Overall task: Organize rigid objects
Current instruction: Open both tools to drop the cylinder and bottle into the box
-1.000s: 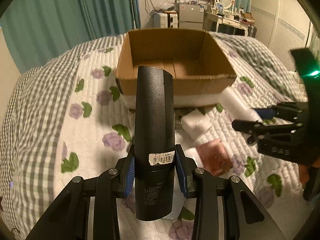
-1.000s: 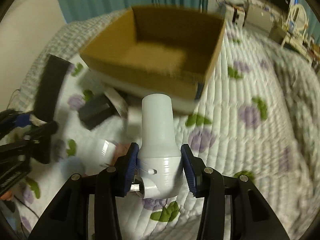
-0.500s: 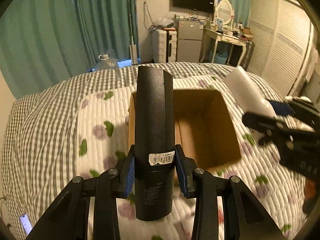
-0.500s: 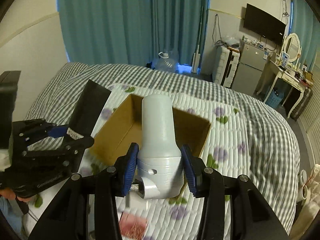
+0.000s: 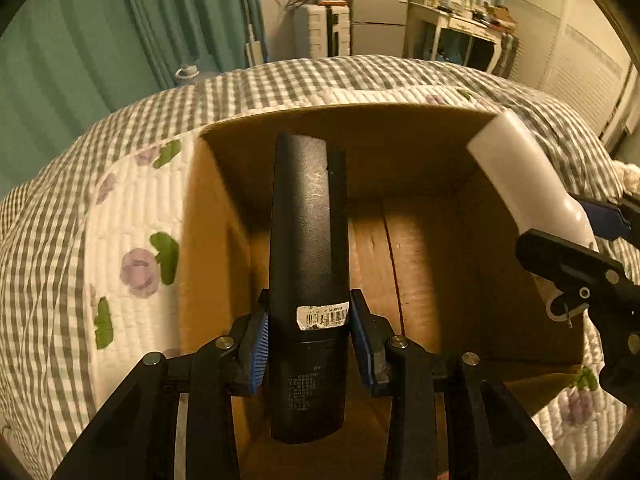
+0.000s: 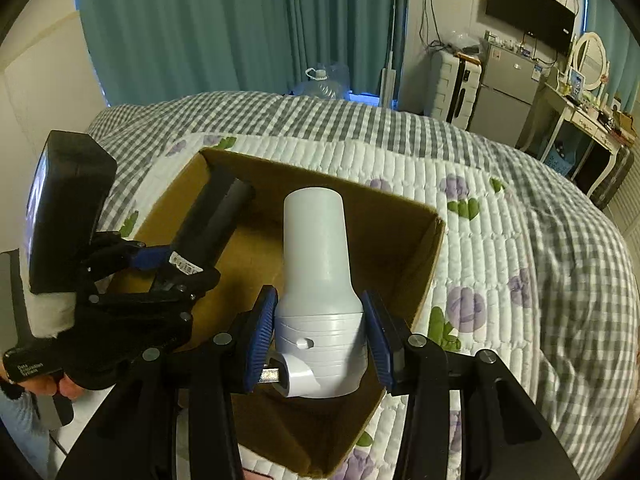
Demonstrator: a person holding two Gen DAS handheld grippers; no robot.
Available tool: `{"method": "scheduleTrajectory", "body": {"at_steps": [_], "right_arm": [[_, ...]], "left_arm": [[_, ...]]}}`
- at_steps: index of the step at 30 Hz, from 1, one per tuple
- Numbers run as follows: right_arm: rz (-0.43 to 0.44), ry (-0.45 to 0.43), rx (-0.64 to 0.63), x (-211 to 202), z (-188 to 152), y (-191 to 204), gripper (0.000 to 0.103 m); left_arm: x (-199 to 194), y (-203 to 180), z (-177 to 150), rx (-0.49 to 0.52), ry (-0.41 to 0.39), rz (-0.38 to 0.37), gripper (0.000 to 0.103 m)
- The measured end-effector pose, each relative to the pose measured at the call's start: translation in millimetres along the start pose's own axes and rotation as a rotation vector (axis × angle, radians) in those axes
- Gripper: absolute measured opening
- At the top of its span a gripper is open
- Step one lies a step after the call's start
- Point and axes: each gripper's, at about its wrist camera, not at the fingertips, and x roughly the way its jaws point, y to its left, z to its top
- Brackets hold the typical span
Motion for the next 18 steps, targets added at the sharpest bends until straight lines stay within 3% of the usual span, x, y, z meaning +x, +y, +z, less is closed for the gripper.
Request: {"method": "scheduleTrajectory", "body": {"at_steps": [1, 3, 14, 16, 18], "right_arm": [[0.006, 0.000, 0.002, 2, 0, 0, 0.043], [0.014, -0.011, 0.004, 3, 1, -2, 0.043], [-0.011, -0.013, 0.027, 2, 3, 2, 0.045], [0.002, -0.025, 0.052, -2, 1, -1, 0.066], [-0.005, -0.050, 0.070, -13, 0, -3, 0.067]], "left_arm": [[-2, -1, 0, 0.005, -0.018, -0.012, 0.062], [-7, 0, 0, 0.001, -0.051, -0.023, 0.082], [-39, 4, -13, -0.008, -0.116, 0.028, 0.083], [-46, 6, -18, -0.021, -0.126, 0.037, 0.083], [-57, 9, -23, -0.031, -0.144, 0.047, 0.083]]}}
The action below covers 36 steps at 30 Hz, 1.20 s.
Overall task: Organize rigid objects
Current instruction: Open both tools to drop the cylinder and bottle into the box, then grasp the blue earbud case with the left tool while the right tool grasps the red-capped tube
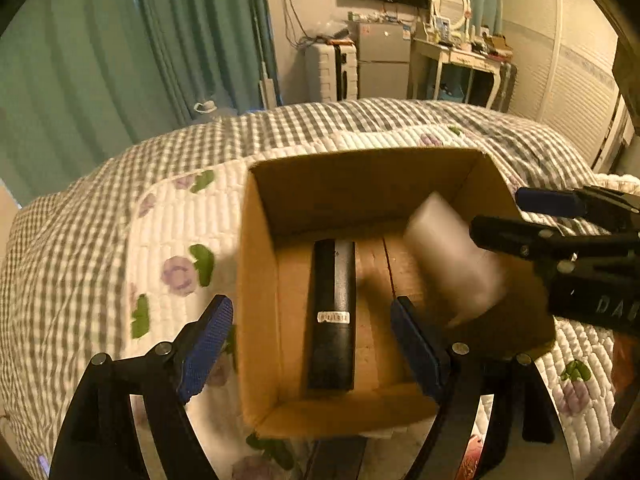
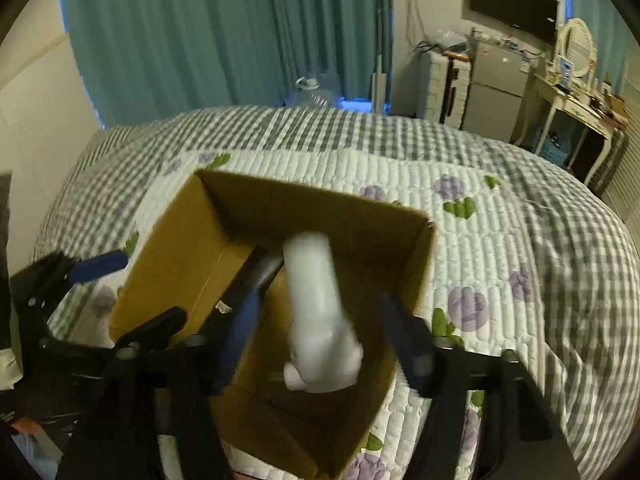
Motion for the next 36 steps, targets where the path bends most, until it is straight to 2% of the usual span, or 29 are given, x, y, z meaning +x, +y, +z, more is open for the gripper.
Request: {"method": "scheduleTrajectory", "body": {"at_steps": [5, 7, 11, 13, 16, 20, 22, 26, 29, 33, 36], "right_arm": [[-0.024, -0.045, -0.016, -38, -1, 5, 0.069], [-0.033, -0.065, -0.026, -59, -4, 10, 0.077], [-0.041, -0.103, -0.053, -101, -14, 21, 0.086], [-0.051, -0.118, -0.065, -123, -24, 28, 0.095], [-0.065, -0.140, -0.067, -146, -40, 33, 0.097], [-0.070, -0.162, -0.062, -172, -66, 40, 0.103], [-0.070, -0.183, -0.062, -184, -80, 43, 0.103], [-0.089, -0.183, -0.055, -189, -112, 49, 0.103], [-0.097, -0.167, -0.062, -180, -134, 53, 0.103], [-0.085, -0.113, -0.066, -144, -167, 54, 0.103], [-0.100, -0.038, -0.062, -108, -186, 52, 0.103]], "left_arm": [[-42, 4, -7, -0.031, -0.067, 0.025, 0.085], [-64, 4, -12, -0.043, -0.098, 0.068, 0.090], [-107, 2, -23, -0.050, -0.157, 0.113, 0.094], [-131, 1, -32, -0.070, -0.208, 0.154, 0.100], [-165, -3, -50, -0.105, -0.279, 0.171, 0.103], [-192, -7, -71, -0.141, -0.311, 0.174, 0.103], [-202, -10, -85, -0.153, -0.318, 0.185, 0.103], [-202, -11, -112, -0.166, -0.288, 0.212, 0.103], [-187, -11, -137, -0.179, -0.257, 0.223, 0.103], [-143, -16, -171, -0.159, -0.163, 0.257, 0.103], [-108, -22, -196, -0.136, -0.088, 0.261, 0.103]]}}
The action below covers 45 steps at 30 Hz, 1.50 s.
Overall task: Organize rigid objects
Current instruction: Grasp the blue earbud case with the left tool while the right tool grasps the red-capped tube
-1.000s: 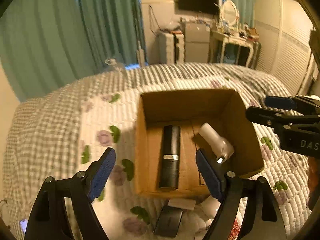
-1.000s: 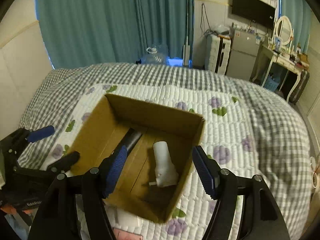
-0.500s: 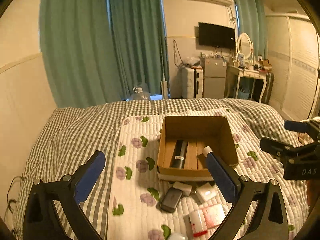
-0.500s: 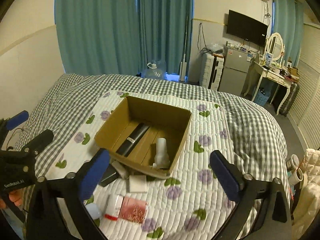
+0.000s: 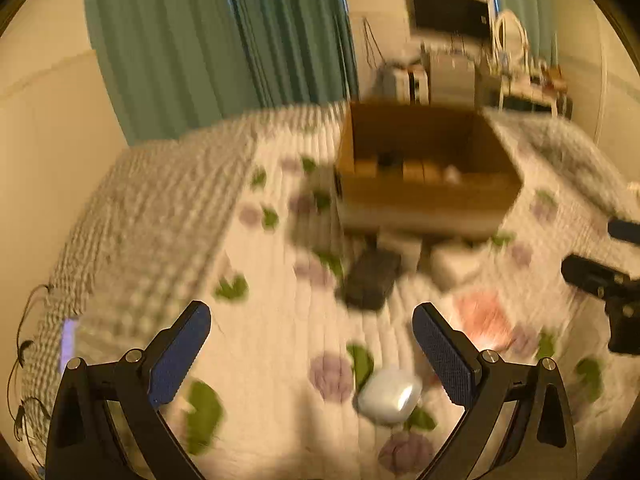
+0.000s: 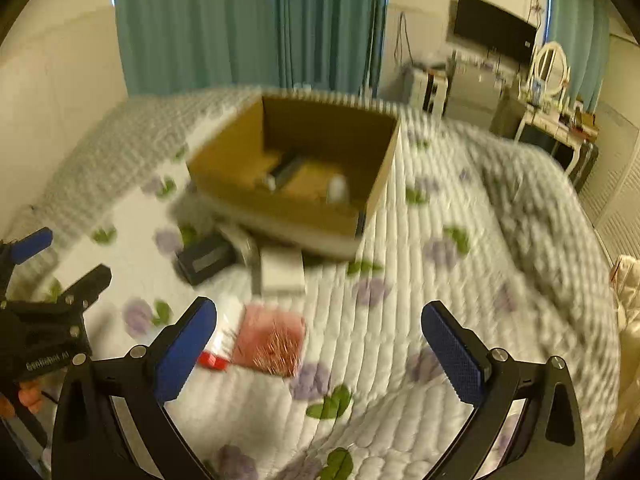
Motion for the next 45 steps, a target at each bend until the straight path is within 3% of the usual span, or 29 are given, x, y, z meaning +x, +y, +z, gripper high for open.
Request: {"method": "scheduleTrajectory", "body": {"at_steps": [5, 10, 16, 18, 19, 25, 29, 33, 36, 41, 45], "right_arm": [[0.004, 0.097, -0.002, 38, -28, 1, 0.103], [0.009, 0.117, 0.041, 47, -40, -6, 0.103], [0.009, 0.122, 0.049, 48, -40, -6, 0.103], [0.009, 0.119, 0.051, 48, -39, -5, 0.103], [0.010, 0.119, 0.051, 48, -39, -6, 0.103], [0.002, 0.106, 0.041, 43, -37, -3, 0.103], [0.004, 0.068, 0.031, 35, -31, 5, 0.103], [0.046, 0.102, 0.012, 46, -24, 26, 0.102], [0.085, 0.145, -0.006, 62, -24, 46, 0.093], [0.121, 0.202, -0.051, 85, -28, 74, 0.076], [0.126, 0.228, -0.064, 100, -28, 87, 0.050]], "left_arm": [[29, -21, -38, 0.042, 0.097, -0.017, 0.101], [40, -41, -51, 0.095, 0.152, -0.080, 0.099], [56, -49, -59, 0.119, 0.212, -0.113, 0.073], [58, -51, -60, 0.121, 0.224, -0.152, 0.057], [59, -51, -60, 0.119, 0.227, -0.162, 0.056], [46, -41, -54, 0.058, 0.200, -0.186, 0.055], [25, -21, -34, 0.010, 0.123, -0.199, 0.055], [20, -2, -14, 0.006, 0.070, -0.179, 0.055], [26, 6, -9, 0.014, 0.061, -0.137, 0.055], [40, 18, -9, -0.004, 0.090, -0.149, 0.055], [44, 19, -13, 0.002, 0.094, -0.165, 0.055]]}}
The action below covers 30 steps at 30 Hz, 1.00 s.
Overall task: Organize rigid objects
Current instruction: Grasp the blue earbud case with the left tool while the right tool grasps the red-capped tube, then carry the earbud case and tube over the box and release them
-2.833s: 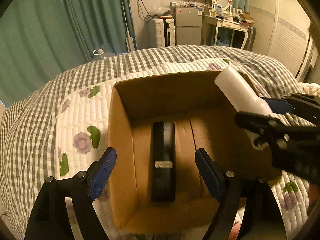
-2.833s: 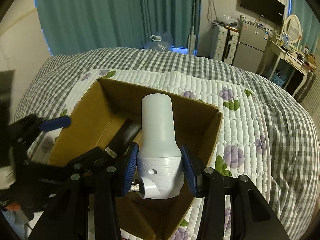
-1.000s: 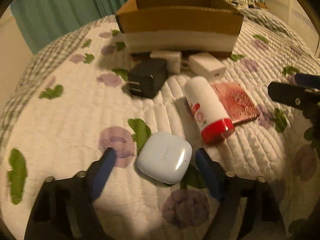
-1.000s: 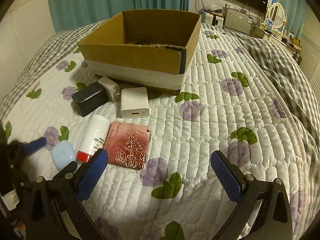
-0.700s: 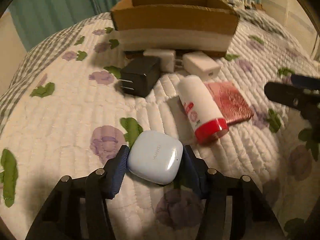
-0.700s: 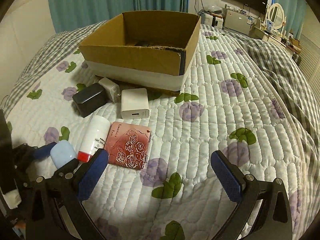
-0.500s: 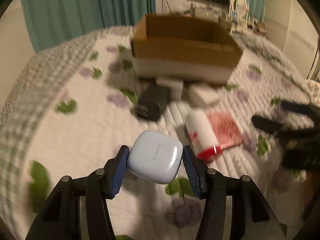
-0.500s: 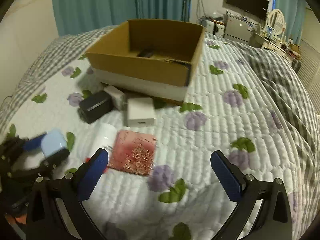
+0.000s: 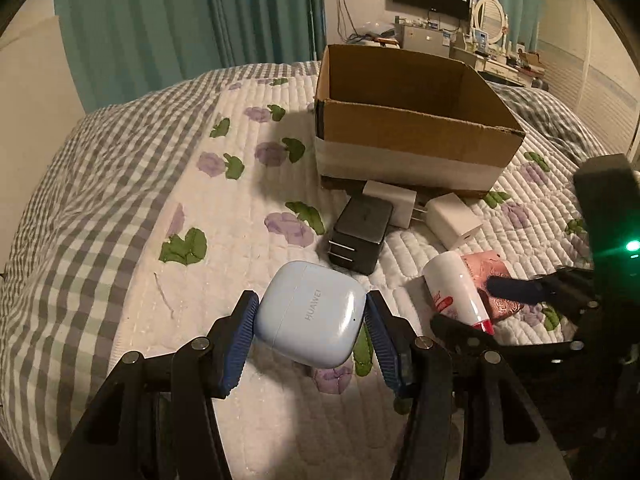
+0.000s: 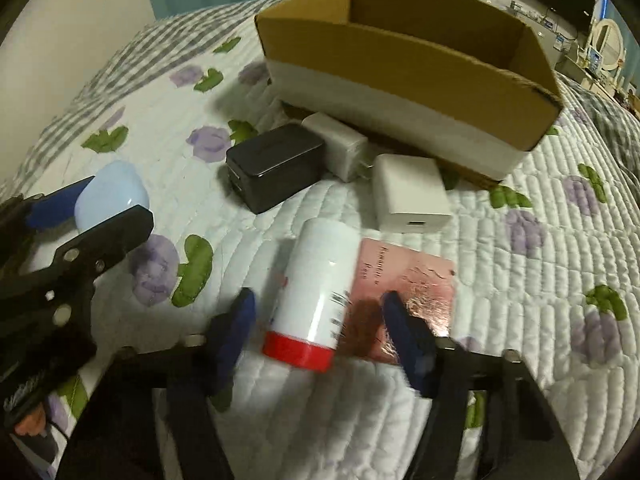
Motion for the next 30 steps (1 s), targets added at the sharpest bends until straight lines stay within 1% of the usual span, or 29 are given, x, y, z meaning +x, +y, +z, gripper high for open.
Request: {"method": "scheduleTrajectory", "body": {"at_steps": [2, 3, 4, 6, 10, 17, 24, 27, 30], "right_arm": [[-0.026, -0.005, -0.003, 5, 1, 3, 0.048], [-0.031, -0.010, -0.001, 6, 1, 3, 0.043], [-0.022, -0.010, 0.002, 6, 3, 4, 0.041], [-0.026, -0.011, 0.003, 6, 4, 5, 0.040], [-0.005, -0.017, 0.021, 1, 2, 0, 0.038], [0.004, -0.064, 0.023, -20, 1, -5, 0.036], [0.005, -0.158, 0.028, -57, 9, -12, 0.036], [0.000, -0.202, 0.023, -77, 21, -17, 0.036], [-0.013, -0.259, 0.019, -101, 36, -27, 0.036]], "left_arm": [[1, 2, -1, -0.006, 0.003, -0.007, 0.055], [1, 3, -2, -0.011, 0.003, -0.010, 0.055], [1, 4, -2, -0.015, 0.005, -0.014, 0.055], [1, 5, -3, -0.020, 0.006, -0.018, 0.055], [-2, 4, -3, -0.025, 0.003, -0.021, 0.055], [-11, 1, 0, -0.021, -0.006, -0.014, 0.055], [-31, -8, 14, -0.009, -0.040, -0.010, 0.055], [-40, -13, 28, 0.007, -0.060, -0.019, 0.055], [-48, -22, 48, 0.030, -0.084, -0.045, 0.055]]}}
